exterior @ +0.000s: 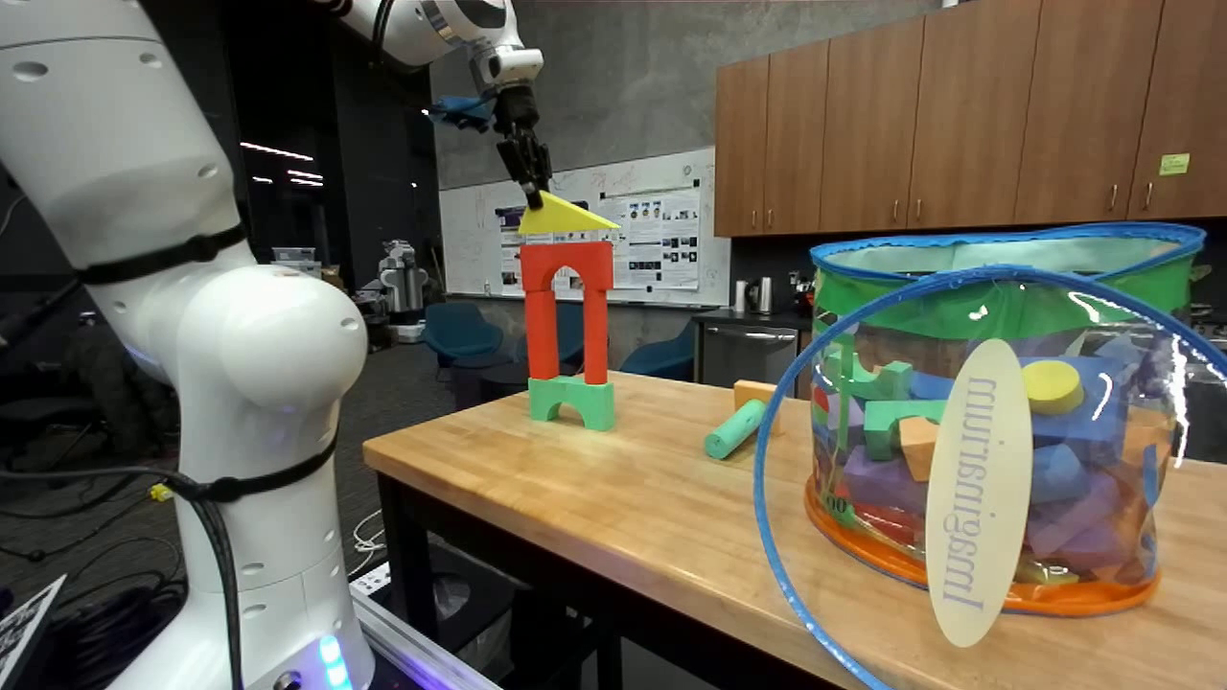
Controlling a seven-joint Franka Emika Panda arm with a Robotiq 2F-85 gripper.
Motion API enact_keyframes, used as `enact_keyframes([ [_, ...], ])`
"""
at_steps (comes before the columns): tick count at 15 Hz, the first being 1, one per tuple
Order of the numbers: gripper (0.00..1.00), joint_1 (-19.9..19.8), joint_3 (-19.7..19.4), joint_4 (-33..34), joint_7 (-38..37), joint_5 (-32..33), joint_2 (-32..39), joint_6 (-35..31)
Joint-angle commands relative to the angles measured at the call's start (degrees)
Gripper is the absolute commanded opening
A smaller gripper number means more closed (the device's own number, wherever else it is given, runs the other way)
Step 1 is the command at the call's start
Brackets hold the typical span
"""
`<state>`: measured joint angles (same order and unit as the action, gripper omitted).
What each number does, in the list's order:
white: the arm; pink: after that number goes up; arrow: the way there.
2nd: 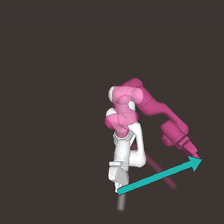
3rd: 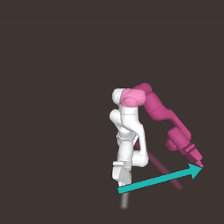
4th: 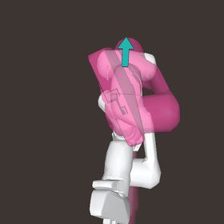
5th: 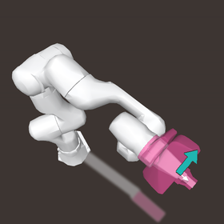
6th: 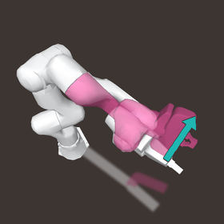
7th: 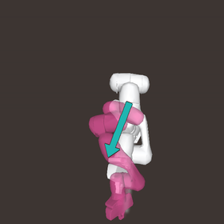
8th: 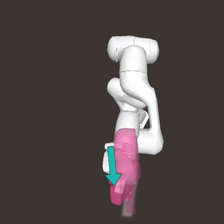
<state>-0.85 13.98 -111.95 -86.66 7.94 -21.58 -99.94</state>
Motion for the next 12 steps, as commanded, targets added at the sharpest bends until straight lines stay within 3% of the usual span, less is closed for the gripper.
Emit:
enact_keyframes([
  [1, 0.16, 0.1, -2.4, 3.1, 3.0, 1.3, -1.0, 2.8],
  [7, 0.16, -1.8, -7.8, 5.4, 11.3, 2.6, -2.4, 4.2],
  [12, 0.16, -5.9, -13.9, 5.8, 20.5, 3.5, -3.5, 2.9],
])
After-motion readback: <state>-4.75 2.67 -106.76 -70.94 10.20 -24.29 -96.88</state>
